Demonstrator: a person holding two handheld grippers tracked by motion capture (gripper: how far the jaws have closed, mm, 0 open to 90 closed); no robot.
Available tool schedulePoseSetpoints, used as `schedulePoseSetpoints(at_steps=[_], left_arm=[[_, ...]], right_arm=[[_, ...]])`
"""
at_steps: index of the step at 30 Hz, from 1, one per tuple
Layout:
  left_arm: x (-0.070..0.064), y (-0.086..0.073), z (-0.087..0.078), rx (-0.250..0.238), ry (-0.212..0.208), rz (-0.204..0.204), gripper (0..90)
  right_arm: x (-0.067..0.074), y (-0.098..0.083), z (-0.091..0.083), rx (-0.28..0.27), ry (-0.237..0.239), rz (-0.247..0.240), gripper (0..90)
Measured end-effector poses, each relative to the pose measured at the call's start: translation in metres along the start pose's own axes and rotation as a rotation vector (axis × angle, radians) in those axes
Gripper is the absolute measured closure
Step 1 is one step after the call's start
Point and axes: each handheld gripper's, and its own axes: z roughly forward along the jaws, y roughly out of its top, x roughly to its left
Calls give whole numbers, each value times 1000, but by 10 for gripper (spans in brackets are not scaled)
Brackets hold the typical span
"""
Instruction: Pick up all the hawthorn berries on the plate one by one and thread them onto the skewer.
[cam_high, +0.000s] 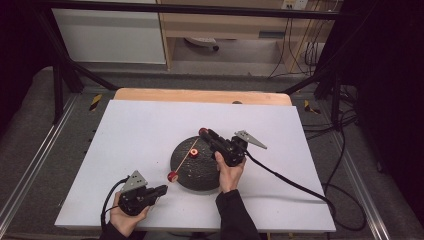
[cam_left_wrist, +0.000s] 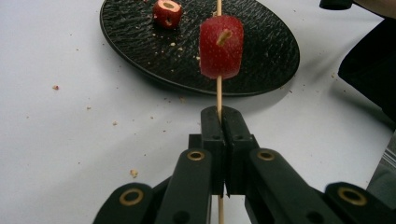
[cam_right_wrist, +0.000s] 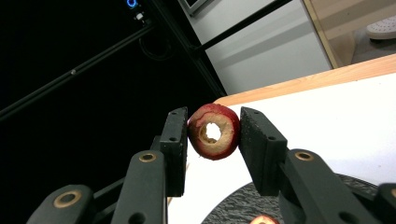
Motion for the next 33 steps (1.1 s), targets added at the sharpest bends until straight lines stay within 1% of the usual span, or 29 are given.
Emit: schedulePoseSetpoints(at_steps=[3, 8, 14, 18, 20, 23, 25, 29, 33], left_arm=[[-1, 0, 0, -7, 0, -6, 885], [-1, 1, 0, -12, -1, -18, 884], [-1, 1, 1, -18, -6, -33, 885], [-1, 1, 3, -15, -6, -33, 885], [-2, 1, 3, -15, -6, -37, 885], [-3, 2, 4, -19, -6, -42, 885], [-3, 2, 4, -26, -5, -48, 885], [-6, 3, 5, -51, -1, -67, 884], [-9, 3, 7, -68, 1, -87, 885]], right_arm=[[1, -1, 2, -6, 4, 11, 637], [4, -3, 7, -17, 11, 11, 637], [4, -6, 8, -21, 18, 24, 636], [3, -7, 9, -24, 26, 29, 637], [4, -8, 9, -24, 30, 39, 637], [4, -9, 9, -26, 38, 41, 637], [5, -9, 10, -25, 41, 48, 637], [8, -11, 11, -27, 50, 44, 637], [9, -12, 12, -30, 58, 61, 637]])
